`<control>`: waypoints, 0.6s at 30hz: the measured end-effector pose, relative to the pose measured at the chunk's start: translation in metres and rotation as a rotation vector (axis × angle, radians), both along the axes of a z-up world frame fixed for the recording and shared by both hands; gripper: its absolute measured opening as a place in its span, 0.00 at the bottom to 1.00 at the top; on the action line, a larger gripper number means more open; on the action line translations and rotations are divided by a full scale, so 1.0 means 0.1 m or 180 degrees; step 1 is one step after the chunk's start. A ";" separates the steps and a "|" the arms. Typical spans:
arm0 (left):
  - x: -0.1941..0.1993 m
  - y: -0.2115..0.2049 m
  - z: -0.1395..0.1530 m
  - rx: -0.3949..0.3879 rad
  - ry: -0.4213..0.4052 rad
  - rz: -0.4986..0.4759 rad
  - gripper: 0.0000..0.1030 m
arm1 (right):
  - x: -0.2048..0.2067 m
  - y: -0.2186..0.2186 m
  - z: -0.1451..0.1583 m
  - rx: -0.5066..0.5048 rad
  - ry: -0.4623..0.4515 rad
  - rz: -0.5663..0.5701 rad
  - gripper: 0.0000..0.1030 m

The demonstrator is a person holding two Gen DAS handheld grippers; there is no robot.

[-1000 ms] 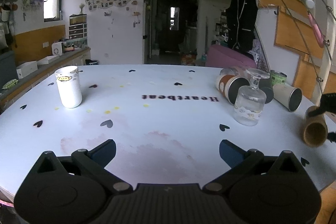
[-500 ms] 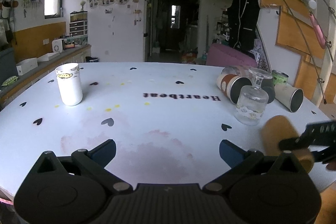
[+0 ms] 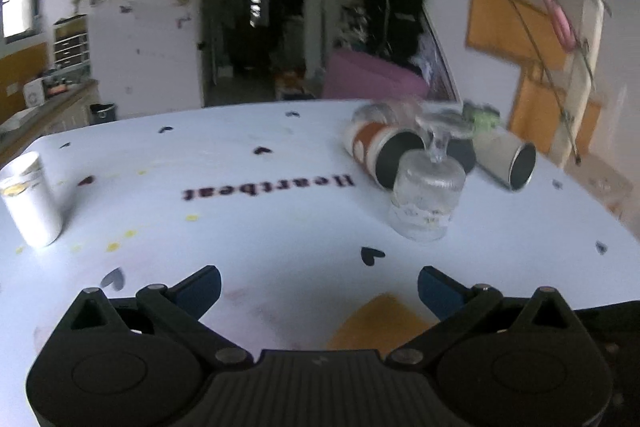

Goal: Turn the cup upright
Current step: 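Lift the bamboo cup off the table with the right tool, then close the left tool on the cup's open rim while the right tool releases it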

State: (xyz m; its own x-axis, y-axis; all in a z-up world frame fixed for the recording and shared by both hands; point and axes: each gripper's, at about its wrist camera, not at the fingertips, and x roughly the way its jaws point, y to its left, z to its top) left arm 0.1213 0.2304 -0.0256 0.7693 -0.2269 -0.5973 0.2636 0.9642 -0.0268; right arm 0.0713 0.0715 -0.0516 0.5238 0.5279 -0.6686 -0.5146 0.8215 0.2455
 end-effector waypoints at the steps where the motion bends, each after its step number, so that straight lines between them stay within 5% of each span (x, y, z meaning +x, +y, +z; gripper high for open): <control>1: 0.05 -0.05 -0.02 0.0051 0.0048 -0.0037 1.00 | -0.03 0.03 0.00 -0.0082 -0.0101 0.0113 0.72; 7: 0.24 -0.10 -0.21 0.0338 0.0317 -0.0136 1.00 | -0.14 0.12 0.04 -0.0387 -0.0368 0.0316 0.72; 18: 0.09 0.28 -0.19 0.0159 0.0513 -0.0126 1.00 | -0.25 -0.20 0.07 -0.0709 -0.0515 -0.0035 0.81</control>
